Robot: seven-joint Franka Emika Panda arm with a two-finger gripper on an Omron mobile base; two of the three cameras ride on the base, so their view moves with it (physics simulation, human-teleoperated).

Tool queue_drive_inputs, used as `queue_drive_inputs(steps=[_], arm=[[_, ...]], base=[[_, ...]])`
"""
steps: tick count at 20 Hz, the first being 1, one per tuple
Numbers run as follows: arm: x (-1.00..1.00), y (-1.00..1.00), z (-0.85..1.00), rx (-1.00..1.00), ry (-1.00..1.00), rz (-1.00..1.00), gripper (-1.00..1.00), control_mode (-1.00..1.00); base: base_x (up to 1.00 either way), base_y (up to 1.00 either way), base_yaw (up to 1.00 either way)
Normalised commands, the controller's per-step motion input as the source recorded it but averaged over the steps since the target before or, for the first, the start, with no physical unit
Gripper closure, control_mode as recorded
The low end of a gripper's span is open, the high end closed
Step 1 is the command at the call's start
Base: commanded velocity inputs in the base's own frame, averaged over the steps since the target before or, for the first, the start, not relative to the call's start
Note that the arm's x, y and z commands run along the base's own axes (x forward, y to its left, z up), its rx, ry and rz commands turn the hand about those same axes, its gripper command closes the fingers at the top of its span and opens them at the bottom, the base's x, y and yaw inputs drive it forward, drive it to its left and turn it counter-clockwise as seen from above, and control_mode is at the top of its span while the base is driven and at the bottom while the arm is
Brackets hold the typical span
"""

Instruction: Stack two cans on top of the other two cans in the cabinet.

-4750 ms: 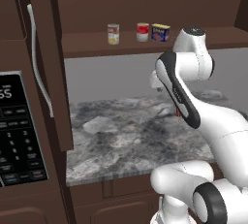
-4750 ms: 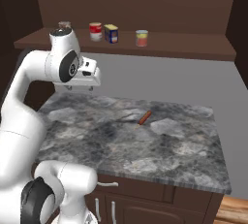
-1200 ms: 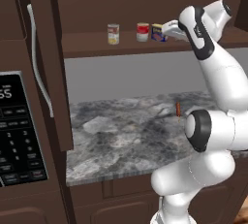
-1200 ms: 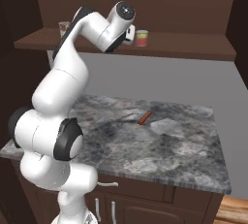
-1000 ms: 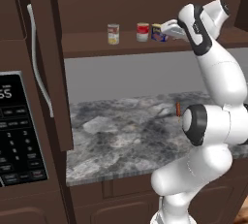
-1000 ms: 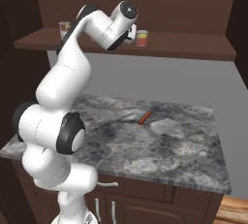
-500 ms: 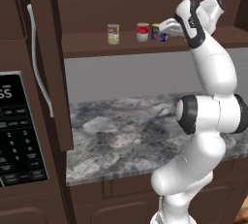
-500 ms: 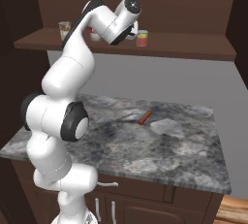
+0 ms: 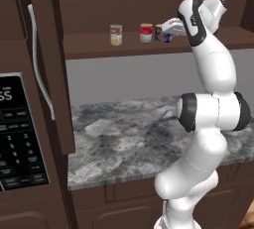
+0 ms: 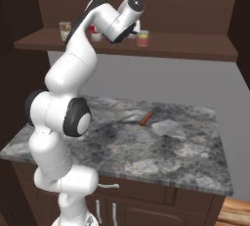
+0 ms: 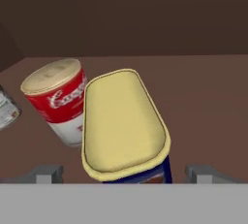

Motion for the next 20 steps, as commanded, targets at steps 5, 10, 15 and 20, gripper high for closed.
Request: queue_drive_inputs(steps=[5, 10, 15, 20], arm=[[0.06, 0.0, -0.09, 0.0, -0.01, 0.01, -1.0, -1.0], [0.03, 0.01, -0.1, 0.0, 0.0, 0.01, -1.0, -1.0], [0.02, 0.04, -0.14, 0.0, -0.02, 0.0, 1.0, -1.0], [0.09, 0.01, -0.07, 0.0, -0.06, 0.0, 1.0, -1.0]], base=[[0.0, 0.0, 0.0], [0.0, 0.0, 0.0], [0.0, 0.0, 0.0], [0.0, 0.0, 0.0]])
